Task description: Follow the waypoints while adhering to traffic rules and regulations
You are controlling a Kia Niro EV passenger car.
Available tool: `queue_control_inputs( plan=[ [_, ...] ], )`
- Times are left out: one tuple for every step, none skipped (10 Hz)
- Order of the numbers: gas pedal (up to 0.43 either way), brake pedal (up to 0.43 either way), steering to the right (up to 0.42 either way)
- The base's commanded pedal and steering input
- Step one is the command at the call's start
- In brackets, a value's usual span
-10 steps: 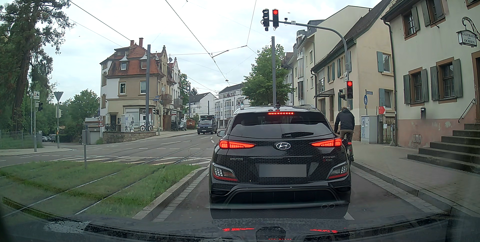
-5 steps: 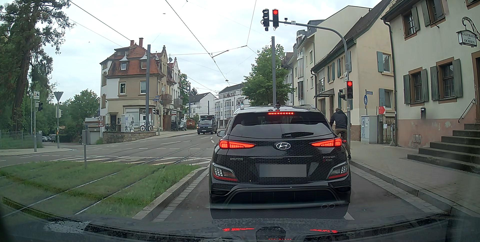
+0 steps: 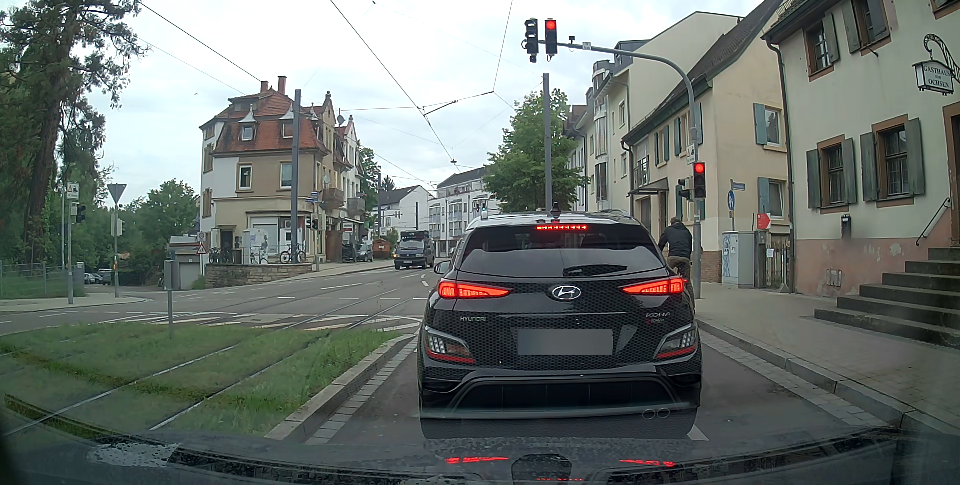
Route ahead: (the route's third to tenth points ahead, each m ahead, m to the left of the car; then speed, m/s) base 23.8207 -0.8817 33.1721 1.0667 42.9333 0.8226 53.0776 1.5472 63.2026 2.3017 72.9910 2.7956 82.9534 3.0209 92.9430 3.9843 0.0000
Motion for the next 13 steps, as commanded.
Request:
queue_control_inputs(
  plan=[
    [0.0, 0.213, 0.015],
    [0.0, 0.213, 0.015],
    [0.0, 0.213, 0.014],
    [0.0, 0.213, 0.015],
    [0.0, 0.213, 0.015],
    [0.0, 0.213, 0.015],
    [0.0, 0.213, 0.014],
    [0.0, 0.213, 0.015],
    [0.0, 0.213, 0.015],
    [0.0, 0.213, 0.015],
    [0.0, 0.213, 0.015],
    [0.0, 0.213, 0.014],
    [0.0, 0.22, 0.015]
  ],
)
